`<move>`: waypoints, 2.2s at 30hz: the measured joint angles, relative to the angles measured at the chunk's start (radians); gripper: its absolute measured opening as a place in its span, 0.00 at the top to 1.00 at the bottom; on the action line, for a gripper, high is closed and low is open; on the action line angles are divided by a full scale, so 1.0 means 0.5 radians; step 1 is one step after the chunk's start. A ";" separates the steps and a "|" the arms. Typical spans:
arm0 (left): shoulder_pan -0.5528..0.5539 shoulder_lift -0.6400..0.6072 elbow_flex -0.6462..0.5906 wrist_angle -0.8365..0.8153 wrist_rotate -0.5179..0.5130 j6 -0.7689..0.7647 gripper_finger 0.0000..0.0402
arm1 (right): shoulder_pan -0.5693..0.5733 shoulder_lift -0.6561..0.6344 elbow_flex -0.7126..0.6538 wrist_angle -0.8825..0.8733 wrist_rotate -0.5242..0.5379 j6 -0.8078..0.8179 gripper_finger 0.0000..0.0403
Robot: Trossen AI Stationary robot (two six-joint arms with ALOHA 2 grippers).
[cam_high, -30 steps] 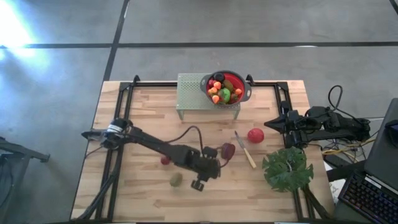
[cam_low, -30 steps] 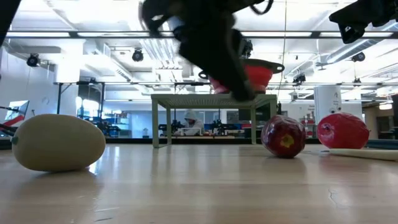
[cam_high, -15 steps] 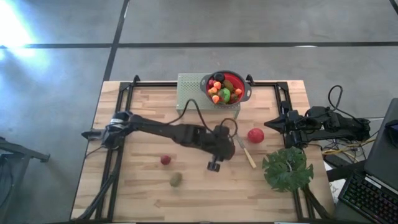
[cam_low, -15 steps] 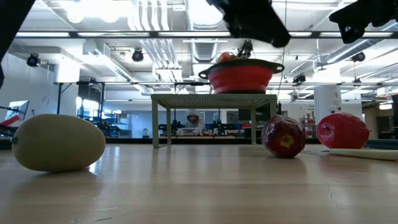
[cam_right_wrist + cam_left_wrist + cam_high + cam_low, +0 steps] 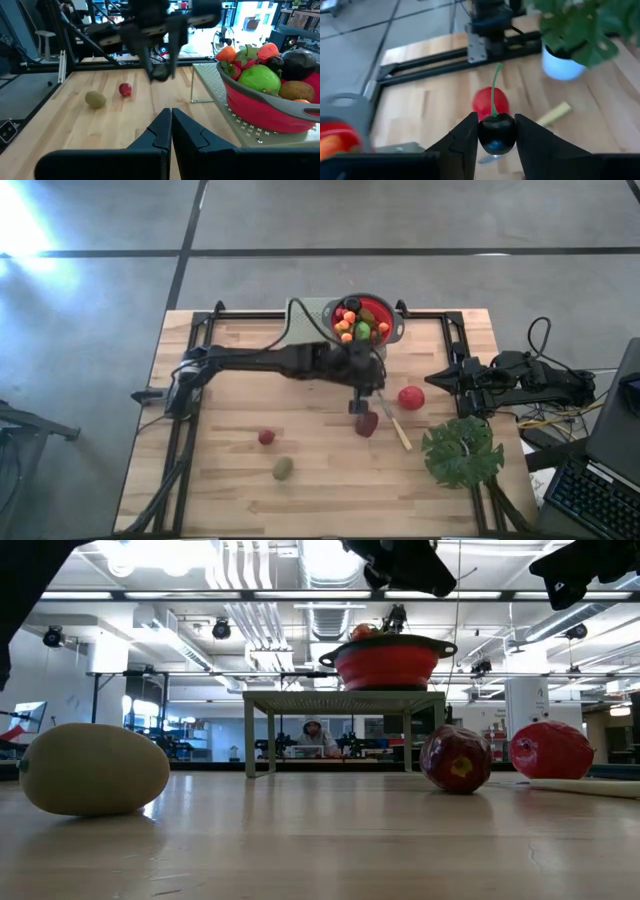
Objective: Pick & Place Fruit
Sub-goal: Put the black cherry into the black strainer bowl on the shelf, then put the red apple into the black strainer bowl on the shelf
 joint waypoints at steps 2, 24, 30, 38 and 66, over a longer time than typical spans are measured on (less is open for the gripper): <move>0.041 0.000 0.036 -0.001 0.001 0.000 0.70 | 0.000 0.000 0.000 0.000 0.000 0.000 0.98; 0.654 0.000 0.254 -0.201 0.001 -0.329 0.70 | -0.001 0.000 0.000 0.000 0.000 0.000 0.98; 0.670 0.000 0.247 -0.197 0.000 -0.323 0.67 | 0.000 0.000 0.000 0.000 0.000 0.000 0.98; 0.670 0.000 0.225 -0.227 -0.036 -0.257 0.58 | -0.001 -0.001 0.000 0.000 0.000 0.000 0.98; 0.077 -0.285 0.359 -2.167 -0.123 -0.695 0.56 | 0.000 0.000 0.000 0.000 0.000 0.000 0.98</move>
